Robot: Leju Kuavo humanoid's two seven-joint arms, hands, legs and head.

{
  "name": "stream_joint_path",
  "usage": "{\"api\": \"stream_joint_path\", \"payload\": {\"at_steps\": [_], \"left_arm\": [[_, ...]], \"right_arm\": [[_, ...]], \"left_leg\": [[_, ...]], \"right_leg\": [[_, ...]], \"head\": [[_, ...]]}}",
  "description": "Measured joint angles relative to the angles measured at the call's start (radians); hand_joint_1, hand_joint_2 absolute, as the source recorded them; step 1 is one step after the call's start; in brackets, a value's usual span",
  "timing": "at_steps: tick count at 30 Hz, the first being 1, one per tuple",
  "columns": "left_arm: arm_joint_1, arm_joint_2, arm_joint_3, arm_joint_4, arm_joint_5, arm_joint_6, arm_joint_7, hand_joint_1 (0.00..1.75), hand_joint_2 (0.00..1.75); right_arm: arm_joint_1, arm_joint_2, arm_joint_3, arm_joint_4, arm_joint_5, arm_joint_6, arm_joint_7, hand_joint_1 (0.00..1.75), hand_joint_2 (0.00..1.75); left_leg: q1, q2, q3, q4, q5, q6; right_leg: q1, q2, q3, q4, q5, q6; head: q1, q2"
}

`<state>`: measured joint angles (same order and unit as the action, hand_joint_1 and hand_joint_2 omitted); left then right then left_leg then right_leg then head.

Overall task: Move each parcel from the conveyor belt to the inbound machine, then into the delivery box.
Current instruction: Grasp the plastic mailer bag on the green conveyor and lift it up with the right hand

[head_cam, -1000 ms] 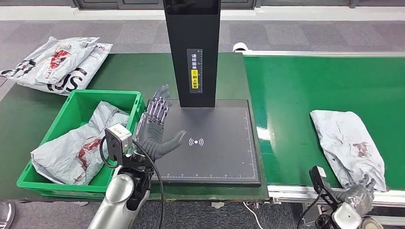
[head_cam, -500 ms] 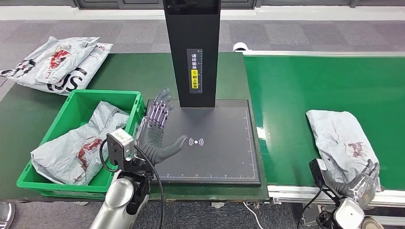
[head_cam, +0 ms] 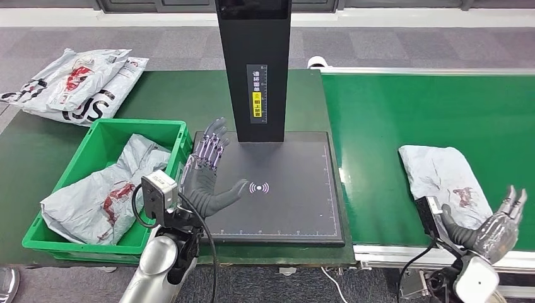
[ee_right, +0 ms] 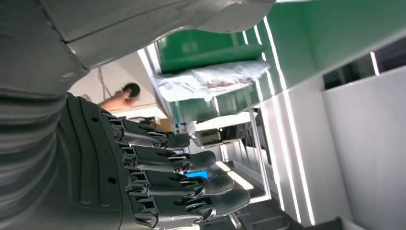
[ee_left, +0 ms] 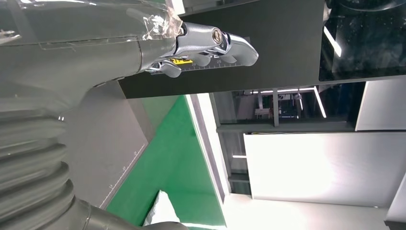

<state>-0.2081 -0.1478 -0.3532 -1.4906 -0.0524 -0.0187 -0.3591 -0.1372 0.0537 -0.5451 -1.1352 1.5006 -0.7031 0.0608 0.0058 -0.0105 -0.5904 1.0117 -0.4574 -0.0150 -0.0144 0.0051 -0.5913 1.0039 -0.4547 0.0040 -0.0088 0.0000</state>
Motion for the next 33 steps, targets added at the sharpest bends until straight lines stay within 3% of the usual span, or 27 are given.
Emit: {"api": "stream_joint_path", "payload": {"at_steps": [4,11,17,23,33], "left_arm": [[-0.001,-0.002,0.000,0.002,-0.005,0.000,-0.006,0.00,1.75],[-0.001,-0.003,0.000,0.002,-0.010,-0.002,-0.003,0.00,1.75],[-0.001,-0.003,0.000,0.001,-0.010,-0.020,-0.004,0.00,1.75],[-0.001,-0.002,0.000,0.001,-0.010,-0.023,-0.004,0.00,1.75],[-0.001,0.003,0.000,0.001,-0.010,-0.025,-0.006,0.00,1.75]], "right_arm": [[-0.017,0.019,-0.053,-0.005,0.035,0.001,-0.025,0.00,1.75],[-0.045,-0.011,-0.071,0.149,0.041,0.008,0.159,0.00,1.75],[-0.100,-0.078,-0.071,0.433,0.062,0.011,0.265,0.00,1.75],[-0.126,-0.127,-0.071,0.597,0.059,0.013,0.275,0.00,1.75],[-0.178,-0.159,-0.071,0.701,0.047,0.048,0.257,0.00,1.75]], "left_leg": [[0.000,0.000,0.000,0.000,0.000,0.000],[0.000,0.000,0.000,0.000,0.000,0.000],[0.000,-0.001,0.000,0.000,0.000,0.001],[0.000,0.000,0.000,0.000,0.000,0.001],[0.000,0.000,0.000,0.000,0.000,0.001]], "right_leg": [[0.000,0.000,0.000,0.000,0.000,0.000],[0.000,0.000,0.000,0.000,0.000,0.000],[0.000,-0.001,0.001,0.000,0.000,0.000],[0.000,0.000,0.000,0.000,0.000,0.000],[0.000,0.000,0.001,0.000,0.000,0.000]], "head": [[0.000,0.000],[0.000,0.000],[0.000,0.000],[0.000,0.000],[0.000,0.000]]}}
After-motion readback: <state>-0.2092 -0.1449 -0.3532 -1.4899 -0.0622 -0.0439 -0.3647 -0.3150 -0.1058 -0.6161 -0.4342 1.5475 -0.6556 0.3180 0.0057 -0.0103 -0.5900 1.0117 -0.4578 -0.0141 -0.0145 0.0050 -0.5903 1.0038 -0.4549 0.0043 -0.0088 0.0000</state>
